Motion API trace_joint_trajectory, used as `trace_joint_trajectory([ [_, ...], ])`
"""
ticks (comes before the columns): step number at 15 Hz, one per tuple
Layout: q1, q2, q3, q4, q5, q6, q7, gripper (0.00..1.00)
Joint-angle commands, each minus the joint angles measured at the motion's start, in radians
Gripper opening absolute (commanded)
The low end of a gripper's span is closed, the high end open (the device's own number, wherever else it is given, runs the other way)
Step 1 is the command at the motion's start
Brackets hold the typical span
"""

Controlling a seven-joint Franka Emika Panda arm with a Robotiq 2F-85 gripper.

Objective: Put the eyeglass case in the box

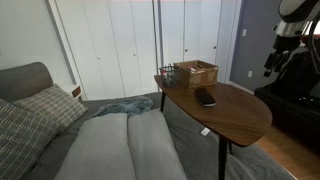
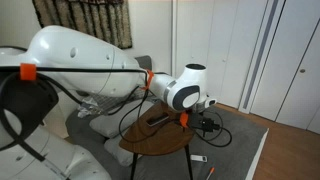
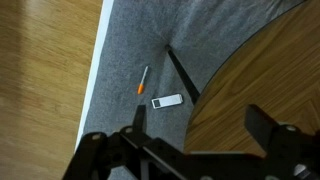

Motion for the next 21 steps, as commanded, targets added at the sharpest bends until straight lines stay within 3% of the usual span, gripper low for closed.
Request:
trace_joint_trajectory([
  [1, -0.019, 0.002, 0.018, 0.001, 0.01, -0.002, -0.007, 1.0],
  [4, -0.019, 0.002, 0.018, 0.001, 0.01, -0.002, -0.007, 1.0],
  [6, 0.035, 0.024, 0.034, 0.006, 0.126, 0.008, 0.032, 1.0],
  [12, 0.184, 0.113, 0.183, 0.044, 0.425, -0.026, 0.188, 1.0],
  [17, 0.175, 0.263, 0.302, 0.162, 0.347, -0.119, 0.385, 1.0],
  [19, 0.157, 0.298, 0.332, 0.189, 0.254, -0.127, 0.476, 1.0],
  [21, 0.154, 0.322, 0.34, 0.214, 0.236, -0.133, 0.504, 1.0],
])
